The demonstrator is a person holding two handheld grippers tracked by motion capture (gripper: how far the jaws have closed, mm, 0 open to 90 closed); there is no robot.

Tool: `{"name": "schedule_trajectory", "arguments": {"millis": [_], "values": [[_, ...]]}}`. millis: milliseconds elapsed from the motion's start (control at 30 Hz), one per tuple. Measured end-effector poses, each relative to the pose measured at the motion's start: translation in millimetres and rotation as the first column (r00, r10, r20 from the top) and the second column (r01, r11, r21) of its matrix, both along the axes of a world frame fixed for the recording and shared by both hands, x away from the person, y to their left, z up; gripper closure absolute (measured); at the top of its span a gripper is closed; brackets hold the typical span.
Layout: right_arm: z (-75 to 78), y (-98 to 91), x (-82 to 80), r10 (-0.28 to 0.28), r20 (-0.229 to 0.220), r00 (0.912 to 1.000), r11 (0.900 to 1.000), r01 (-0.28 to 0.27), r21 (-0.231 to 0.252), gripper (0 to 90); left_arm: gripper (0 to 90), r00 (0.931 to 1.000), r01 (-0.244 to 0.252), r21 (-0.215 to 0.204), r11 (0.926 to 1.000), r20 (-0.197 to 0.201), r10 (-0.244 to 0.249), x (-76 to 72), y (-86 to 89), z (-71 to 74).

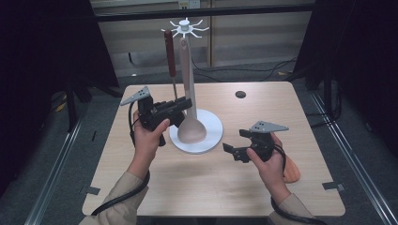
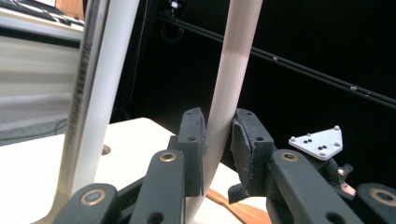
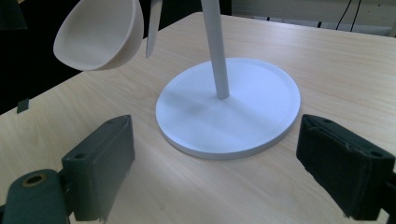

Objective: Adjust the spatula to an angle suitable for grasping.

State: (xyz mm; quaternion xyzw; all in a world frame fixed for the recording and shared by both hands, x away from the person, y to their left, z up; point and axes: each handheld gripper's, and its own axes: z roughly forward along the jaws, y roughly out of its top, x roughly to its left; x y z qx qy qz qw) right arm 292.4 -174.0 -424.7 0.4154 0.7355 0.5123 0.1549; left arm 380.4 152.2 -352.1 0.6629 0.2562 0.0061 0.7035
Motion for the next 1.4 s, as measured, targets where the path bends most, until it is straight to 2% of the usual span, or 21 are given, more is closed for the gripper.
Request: {"name": "schedule_trajectory", "arguments": {"millis": [100,433,567,700,800,1000,1233,1400], "values": [[0.3,0.2,-0.3,-0.002,-0.002,1.0,1.0,0.002,0.003,11.2,73.6,0.9997,-0.022,0.003,0.9998,0.011,0.022,-0.8,-0.2,1.4],[1.1,1.3,-0.9,0.003,0.003,1.0,1.0,-0.003,0.0,11.2,73.2,0.9989,-0.033,0.017,0.9993,0.034,0.033,-0.8,-2.6,5.4],[1.5,1.5,-1.3,0.005,0.001,1.0,1.0,-0.005,0.001,11.3,70.9,0.9973,-0.05,0.02,0.9985,0.054,0.049,-2.0,-4.0,5.8],[1.2,1.0,-1.2,0.008,0.0,1.0,1.0,-0.008,0.0,11.2,70.4,0.9963,-0.06,0.026,0.9978,0.063,0.058,-2.4,-2.0,5.6],[1.5,1.4,-1.3,0.007,0.001,1.0,1.0,-0.007,0.001,11.2,70.4,0.9957,-0.069,0.015,0.9975,0.063,0.068,-3.0,-0.8,5.4],[1.4,2.3,-1.5,0.012,0.0,0.9999,0.9999,-0.012,-0.004,11.2,67.9,0.9927,-0.086,0.033,0.9957,0.088,0.083,-6.5,-0.6,4.6],[1.2,2.7,-1.6,0.022,0.002,0.9998,0.9998,-0.022,-0.004,11.2,67.3,0.9931,-0.097,0.032,0.9948,0.07,0.094,-5.0,3.0,-1.2],[0.5,2.7,-1.1,0.022,0.002,0.9997,0.9997,-0.022,-0.004,11.2,67.4,0.9912,-0.105,0.034,0.9939,0.086,0.101,-7.5,3.8,-0.9]]}}
